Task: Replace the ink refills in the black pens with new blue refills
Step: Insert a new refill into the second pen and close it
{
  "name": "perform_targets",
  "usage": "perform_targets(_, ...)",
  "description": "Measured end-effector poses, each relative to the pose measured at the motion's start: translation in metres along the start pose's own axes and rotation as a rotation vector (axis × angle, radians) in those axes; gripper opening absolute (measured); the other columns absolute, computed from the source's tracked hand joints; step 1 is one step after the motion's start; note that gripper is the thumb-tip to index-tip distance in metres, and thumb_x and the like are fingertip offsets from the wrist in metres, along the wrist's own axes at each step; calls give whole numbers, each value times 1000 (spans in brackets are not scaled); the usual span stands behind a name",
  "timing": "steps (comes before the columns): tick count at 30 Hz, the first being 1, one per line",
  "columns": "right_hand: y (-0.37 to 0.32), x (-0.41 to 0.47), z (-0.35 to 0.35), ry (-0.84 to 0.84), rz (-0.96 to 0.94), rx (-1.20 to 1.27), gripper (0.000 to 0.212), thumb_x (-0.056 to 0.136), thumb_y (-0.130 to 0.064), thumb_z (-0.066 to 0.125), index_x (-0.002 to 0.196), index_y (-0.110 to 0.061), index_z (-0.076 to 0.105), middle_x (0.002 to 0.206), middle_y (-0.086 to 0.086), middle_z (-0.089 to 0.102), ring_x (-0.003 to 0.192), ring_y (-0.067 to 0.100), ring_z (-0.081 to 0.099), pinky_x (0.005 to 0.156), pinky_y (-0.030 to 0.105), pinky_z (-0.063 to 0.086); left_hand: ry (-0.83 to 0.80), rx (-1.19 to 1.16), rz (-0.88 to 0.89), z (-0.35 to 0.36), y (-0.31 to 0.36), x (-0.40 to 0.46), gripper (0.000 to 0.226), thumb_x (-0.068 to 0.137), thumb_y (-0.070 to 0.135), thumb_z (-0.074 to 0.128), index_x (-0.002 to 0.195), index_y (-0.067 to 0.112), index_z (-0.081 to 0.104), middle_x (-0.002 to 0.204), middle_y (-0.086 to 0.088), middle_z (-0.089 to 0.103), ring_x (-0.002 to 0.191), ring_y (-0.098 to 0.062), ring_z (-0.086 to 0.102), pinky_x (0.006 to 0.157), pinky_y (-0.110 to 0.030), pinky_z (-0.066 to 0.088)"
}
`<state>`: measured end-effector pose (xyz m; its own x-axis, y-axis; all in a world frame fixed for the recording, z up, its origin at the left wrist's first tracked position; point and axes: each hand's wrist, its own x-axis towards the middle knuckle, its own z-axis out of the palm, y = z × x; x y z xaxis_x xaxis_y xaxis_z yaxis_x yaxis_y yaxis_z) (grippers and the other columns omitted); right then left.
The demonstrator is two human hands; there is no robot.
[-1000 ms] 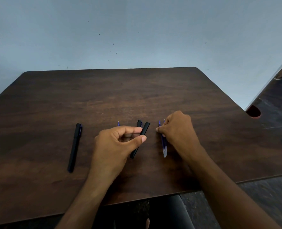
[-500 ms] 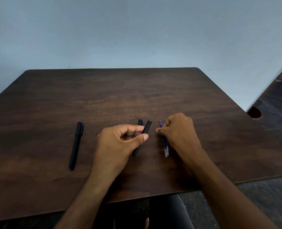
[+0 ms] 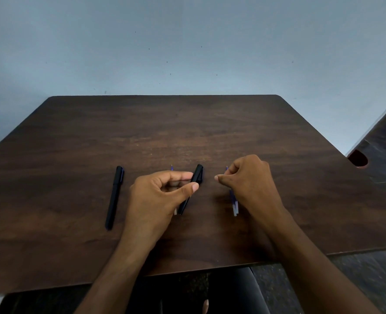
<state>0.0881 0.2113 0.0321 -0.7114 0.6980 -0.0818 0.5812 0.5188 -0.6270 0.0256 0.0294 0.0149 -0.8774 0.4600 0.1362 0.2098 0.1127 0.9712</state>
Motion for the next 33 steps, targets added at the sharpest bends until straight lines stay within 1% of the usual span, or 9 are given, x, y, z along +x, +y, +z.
perform_targets(3, -13, -10, 0, -54, -88, 70, 28, 80, -34, 81, 60, -24, 63, 60, -7, 62, 52, 2, 55, 44, 14, 39, 20, -13, -5, -7, 0, -2, 23, 76, 20, 85, 96, 31, 78, 84, 20, 78, 76, 1, 75, 67, -6, 52)
perform_targets(10, -52, -20, 5, -161, -231, 90, 18, 83, -32, 79, 69, -22, 73, 60, -11, 64, 54, -1, 55, 52, 14, 40, 177, -85, -65, -35, -6, -6, 17, 79, 18, 83, 91, 29, 79, 80, 13, 79, 75, -2, 76, 63, -7, 52)
perform_targets(13, -67, -3, 22, -170, -198, 8, 20, 83, -34, 79, 72, -19, 72, 66, -4, 68, 65, 7, 63, 63, 26, 55, 203, -107, -96, -44, -8, -9, 17, 79, 16, 83, 93, 25, 79, 80, 10, 80, 76, -5, 76, 65, -10, 55)
perform_targets(15, -75, 10, 37, -160, -173, -92, 25, 81, -38, 80, 73, -17, 68, 71, 1, 68, 69, 14, 65, 65, 33, 56, 208, -120, -112, -48, -9, -11, 17, 80, 15, 83, 95, 23, 80, 81, 7, 80, 77, -7, 77, 67, -13, 58)
perform_targets(17, -80, 19, 52, -118, -164, -181, 32, 78, -39, 81, 67, -17, 59, 70, 3, 65, 66, 19, 64, 57, 32, 53, 209, -129, -123, -50, -11, -13, 17, 80, 15, 82, 95, 22, 80, 81, 6, 81, 77, -8, 77, 68, -15, 59)
perform_targets(21, -83, 29, 65, -131, -132, -226, 32, 76, -39, 81, 69, -19, 58, 71, 2, 65, 67, 19, 65, 58, 34, 53, 196, -175, -152, -50, -12, -14, 16, 81, 13, 82, 95, 21, 80, 79, 1, 80, 72, -8, 75, 66, -15, 58)
perform_targets(25, -84, 30, 63, -120, -113, -320, 40, 77, -42, 81, 69, -21, 47, 71, 1, 60, 62, 17, 58, 48, 30, 39, 183, -205, -162, -48, -14, -16, 15, 82, 10, 81, 93, 20, 79, 75, -4, 79, 63, -6, 72, 61, -11, 54)
perform_targets(29, -86, 26, 64, -157, -120, -408, 34, 80, -40, 79, 80, -17, 54, 83, 4, 66, 73, 21, 63, 62, 35, 50, 171, -231, -175, -49, -16, -16, 15, 82, 10, 80, 94, 19, 79, 74, -5, 79, 63, -7, 71, 63, -13, 56)
perform_targets(33, -92, 26, 64, -183, -96, -400, 35, 83, -36, 77, 73, -19, 48, 79, 4, 60, 66, 19, 56, 63, 36, 47, 163, -223, -177, -51, -19, -16, 14, 83, 12, 80, 94, 21, 79, 74, -5, 79, 64, -7, 70, 64, -15, 56)
